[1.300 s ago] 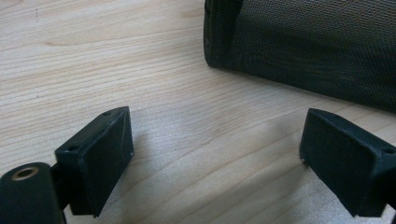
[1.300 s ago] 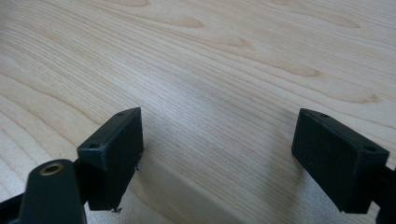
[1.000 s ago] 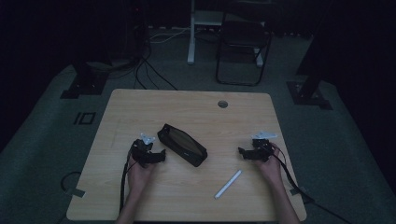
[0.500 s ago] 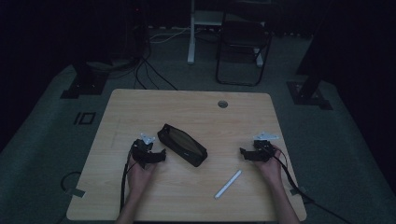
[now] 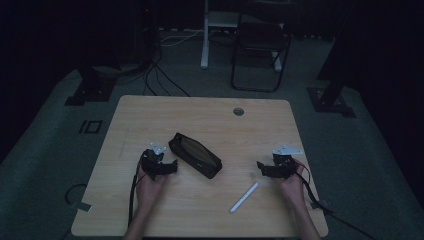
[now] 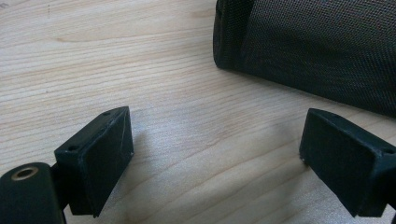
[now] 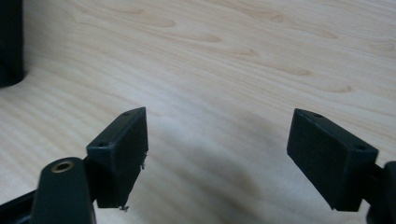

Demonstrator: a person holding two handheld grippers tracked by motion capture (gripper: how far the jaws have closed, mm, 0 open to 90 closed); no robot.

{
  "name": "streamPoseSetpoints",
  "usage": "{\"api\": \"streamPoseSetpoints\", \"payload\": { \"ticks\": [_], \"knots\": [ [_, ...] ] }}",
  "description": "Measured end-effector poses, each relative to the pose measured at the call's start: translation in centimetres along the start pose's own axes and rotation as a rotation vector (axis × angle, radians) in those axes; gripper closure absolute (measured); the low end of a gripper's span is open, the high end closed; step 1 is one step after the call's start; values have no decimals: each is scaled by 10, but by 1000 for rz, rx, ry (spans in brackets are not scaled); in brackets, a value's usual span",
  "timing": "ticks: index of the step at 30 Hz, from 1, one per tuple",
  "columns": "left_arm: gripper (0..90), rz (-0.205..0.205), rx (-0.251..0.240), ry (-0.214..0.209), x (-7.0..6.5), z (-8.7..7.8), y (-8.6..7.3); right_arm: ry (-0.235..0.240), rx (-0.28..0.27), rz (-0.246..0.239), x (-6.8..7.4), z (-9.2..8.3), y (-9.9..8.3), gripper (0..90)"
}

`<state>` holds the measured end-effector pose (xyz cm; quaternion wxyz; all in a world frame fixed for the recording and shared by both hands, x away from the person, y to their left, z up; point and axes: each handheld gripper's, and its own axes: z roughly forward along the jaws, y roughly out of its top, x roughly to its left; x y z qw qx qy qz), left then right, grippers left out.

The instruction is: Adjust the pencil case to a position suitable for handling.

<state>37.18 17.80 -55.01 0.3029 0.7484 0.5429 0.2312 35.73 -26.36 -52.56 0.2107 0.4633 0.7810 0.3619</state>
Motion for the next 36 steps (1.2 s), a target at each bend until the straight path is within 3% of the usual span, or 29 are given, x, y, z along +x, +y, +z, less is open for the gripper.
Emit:
{"api": "streamPoseSetpoints", "payload": {
  "ticks": [9, 20, 30, 33, 36],
  "knots": [
    [100, 0, 0, 0, 0, 0, 0, 16, -21, -33, 30, -17, -5, 172],
    [100, 0, 0, 0, 0, 0, 0, 19, 32, -85, 52, -31, -32, 172],
    [100, 0, 0, 0, 0, 0, 0, -39, 106, -131, 54, -21, -44, 179],
    [100, 0, 0, 0, 0, 0, 0, -50, 105, -112, 52, -18, -41, 180],
    [100, 0, 0, 0, 0, 0, 0, -36, 63, -98, 57, -21, -35, 179]
  ]
}}
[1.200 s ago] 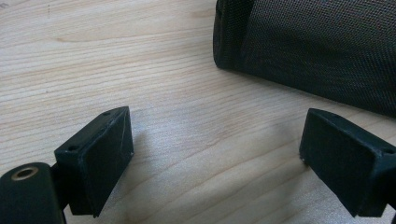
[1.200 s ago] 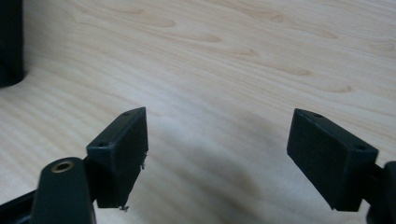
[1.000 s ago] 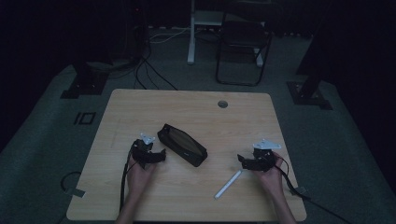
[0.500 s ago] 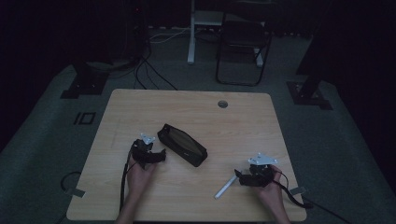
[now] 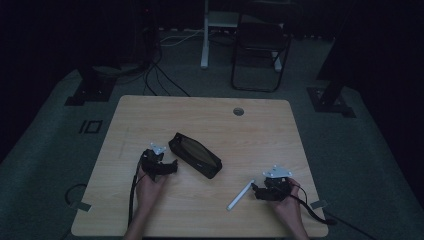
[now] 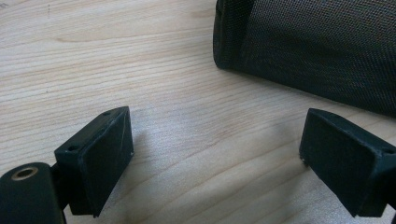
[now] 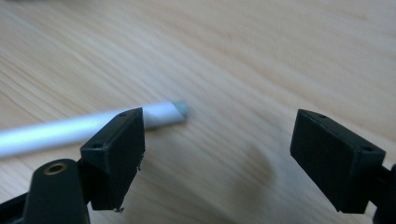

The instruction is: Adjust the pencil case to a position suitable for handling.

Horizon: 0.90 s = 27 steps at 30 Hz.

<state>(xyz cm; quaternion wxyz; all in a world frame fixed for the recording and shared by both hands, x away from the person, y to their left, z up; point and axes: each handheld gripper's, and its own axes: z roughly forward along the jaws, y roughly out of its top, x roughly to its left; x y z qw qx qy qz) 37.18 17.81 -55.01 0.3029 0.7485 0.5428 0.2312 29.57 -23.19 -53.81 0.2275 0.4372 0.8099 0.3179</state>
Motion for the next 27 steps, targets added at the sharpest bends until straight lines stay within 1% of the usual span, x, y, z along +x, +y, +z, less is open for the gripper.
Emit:
{"api": "streamPoseSetpoints", "payload": {
  "ticks": [2, 4, 7, 9, 13, 14, 16, 20, 21, 23, 26, 27],
  "knots": [
    [100, 0, 0, 0, 0, 0, 0, 13, -32, 1, 6, -3, 6, 178],
    [100, 0, 0, 0, 0, 0, 0, 36, -48, 1, 14, -3, 13, 172],
    [100, 0, 0, 0, 0, 0, 0, 52, -39, -3, 27, 3, 21, 142],
    [100, 0, 0, 0, 0, 0, 0, 59, -34, -4, 35, 7, 24, 142],
    [100, 0, 0, 0, 0, 0, 0, 79, -14, 36, 46, 17, 29, 142],
    [100, 0, 0, 0, 0, 0, 0, 92, -12, 46, 48, 19, 30, 142],
    [100, 0, 0, 0, 0, 0, 0, 92, -9, 59, 51, 23, 33, 142],
    [100, 0, 0, 0, 0, 0, 0, 101, 12, 45, 55, 31, 34, 152],
    [101, 0, 0, 0, 0, 0, 0, 112, 12, 48, 55, 32, 34, 167],
    [100, 0, 0, 0, 0, 0, 0, 108, 25, 37, 56, 34, 34, 198],
    [101, 0, 0, 0, 0, 0, 0, 103, 50, 25, 56, 37, 32, 269],
    [100, 0, 0, 0, 0, 0, 0, 112, 46, 22, 56, 37, 32, 301]
  ]
}}
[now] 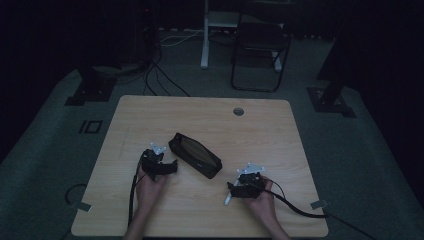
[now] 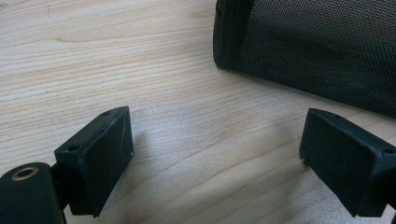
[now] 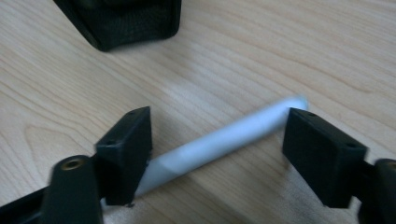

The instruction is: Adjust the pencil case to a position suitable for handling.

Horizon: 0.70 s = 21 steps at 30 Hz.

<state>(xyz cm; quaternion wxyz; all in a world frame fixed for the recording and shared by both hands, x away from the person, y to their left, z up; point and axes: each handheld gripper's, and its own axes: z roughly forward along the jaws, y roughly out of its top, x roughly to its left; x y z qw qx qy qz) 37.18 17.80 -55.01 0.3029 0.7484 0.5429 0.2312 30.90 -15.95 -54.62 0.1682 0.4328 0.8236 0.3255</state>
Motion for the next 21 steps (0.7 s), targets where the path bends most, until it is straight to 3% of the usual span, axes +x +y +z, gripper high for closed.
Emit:
{"api": "streamPoseSetpoints", "payload": {
  "ticks": [5, 7, 10, 13, 17, 21],
  "knots": [
    [100, 0, 0, 0, 0, 0, 0, 11, 0, -24, -3, -3, 2, 539],
    [100, 0, 0, 0, 0, 0, 0, 13, 1, -26, -5, -2, 4, 593],
    [101, 0, 0, 0, 0, 0, 0, 12, 5, -19, -7, -2, 4, 574],
    [100, 0, 0, 0, 0, 0, 0, 65, 12, -5, -11, -10, -1, 475],
    [100, 0, 0, 0, 0, 0, 0, 89, 38, -21, -8, -16, -7, 465],
    [100, 0, 0, 0, 0, 0, 0, 71, 49, -58, -7, -23, -14, 522]
  ]
}}
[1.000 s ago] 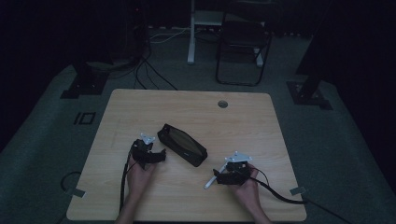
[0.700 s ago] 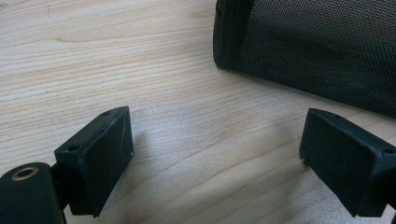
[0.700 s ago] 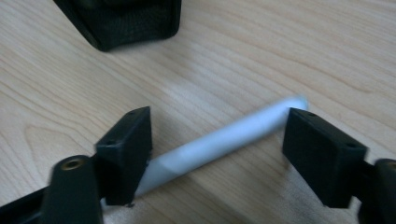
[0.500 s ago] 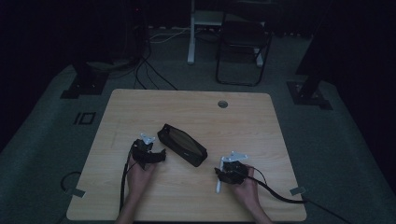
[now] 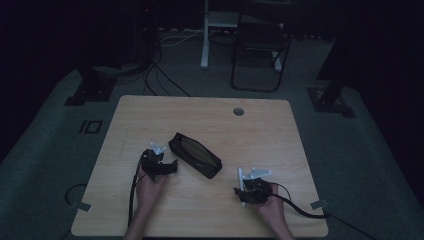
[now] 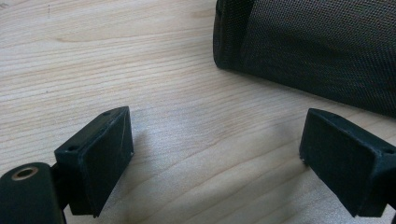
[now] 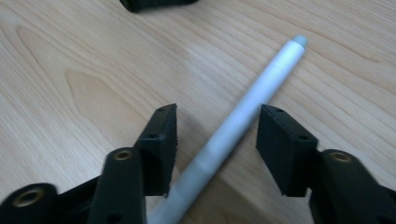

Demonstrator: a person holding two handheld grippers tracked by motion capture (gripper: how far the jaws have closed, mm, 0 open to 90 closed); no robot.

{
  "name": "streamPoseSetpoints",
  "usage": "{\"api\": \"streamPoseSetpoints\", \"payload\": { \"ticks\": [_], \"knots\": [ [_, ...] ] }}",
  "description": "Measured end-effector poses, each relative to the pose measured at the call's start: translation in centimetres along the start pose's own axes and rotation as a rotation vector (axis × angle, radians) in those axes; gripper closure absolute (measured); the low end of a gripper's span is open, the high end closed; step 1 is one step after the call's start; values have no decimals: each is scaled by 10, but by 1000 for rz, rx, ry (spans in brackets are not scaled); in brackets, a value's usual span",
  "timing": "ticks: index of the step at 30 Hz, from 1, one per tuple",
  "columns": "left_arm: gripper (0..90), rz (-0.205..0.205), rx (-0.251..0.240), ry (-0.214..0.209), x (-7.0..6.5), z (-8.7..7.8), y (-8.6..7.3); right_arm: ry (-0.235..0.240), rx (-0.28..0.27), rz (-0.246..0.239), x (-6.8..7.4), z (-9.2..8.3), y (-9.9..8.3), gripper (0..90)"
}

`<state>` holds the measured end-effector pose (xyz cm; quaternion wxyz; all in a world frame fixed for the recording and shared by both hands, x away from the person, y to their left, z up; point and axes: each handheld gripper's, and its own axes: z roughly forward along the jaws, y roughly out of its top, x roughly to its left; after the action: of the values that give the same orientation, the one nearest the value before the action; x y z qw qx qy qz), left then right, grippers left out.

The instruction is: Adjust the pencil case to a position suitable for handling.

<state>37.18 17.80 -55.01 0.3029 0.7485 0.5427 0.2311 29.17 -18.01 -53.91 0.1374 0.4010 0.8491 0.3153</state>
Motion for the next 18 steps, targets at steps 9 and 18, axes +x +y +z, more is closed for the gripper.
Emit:
{"api": "streamPoseSetpoints", "payload": {
  "ticks": [9, 18],
  "knots": [
    [157, 10, -12, -13, 1, -1, -1, -15, 5, -2, -13, -7, -5, 727],
    [366, 21, -23, -28, 8, -8, -3, -30, 13, 1, -26, -11, -9, 778]
  ]
}}
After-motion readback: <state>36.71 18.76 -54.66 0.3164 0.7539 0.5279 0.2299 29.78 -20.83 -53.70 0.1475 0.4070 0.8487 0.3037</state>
